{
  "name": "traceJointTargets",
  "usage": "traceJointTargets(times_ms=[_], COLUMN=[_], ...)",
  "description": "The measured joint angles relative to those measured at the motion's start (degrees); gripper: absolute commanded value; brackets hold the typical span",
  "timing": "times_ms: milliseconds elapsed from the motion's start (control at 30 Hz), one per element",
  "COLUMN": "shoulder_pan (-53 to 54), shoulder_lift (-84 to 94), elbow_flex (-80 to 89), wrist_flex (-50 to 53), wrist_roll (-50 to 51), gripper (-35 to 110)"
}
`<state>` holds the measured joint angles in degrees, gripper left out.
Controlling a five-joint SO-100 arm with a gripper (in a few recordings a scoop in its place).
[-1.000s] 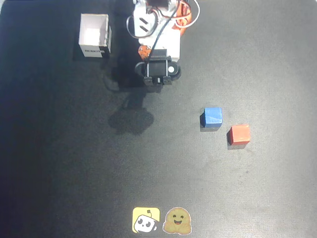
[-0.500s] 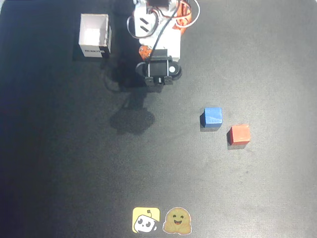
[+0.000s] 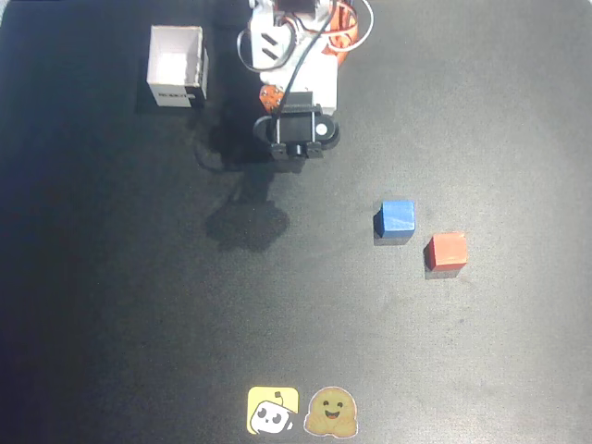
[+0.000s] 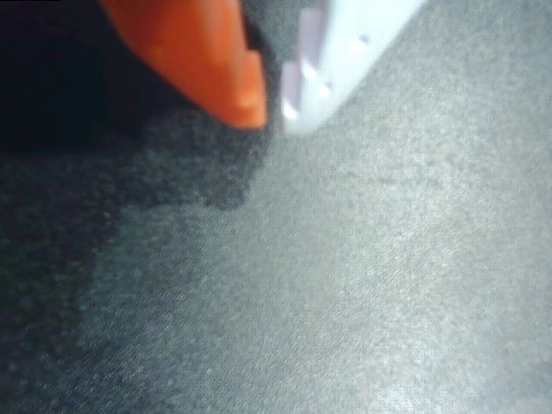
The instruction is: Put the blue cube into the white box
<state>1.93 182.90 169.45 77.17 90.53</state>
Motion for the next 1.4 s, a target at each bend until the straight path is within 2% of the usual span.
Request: traceJointTargets(times_ms=[1000, 1400], shoulder_pan=[-0.09, -0.09], shoulder_lift=[0.00, 0.00], elbow_flex=[0.00, 0.00], wrist_flex=[0.00, -6.15], wrist_roll=[0.00, 0.62], gripper=[0, 0])
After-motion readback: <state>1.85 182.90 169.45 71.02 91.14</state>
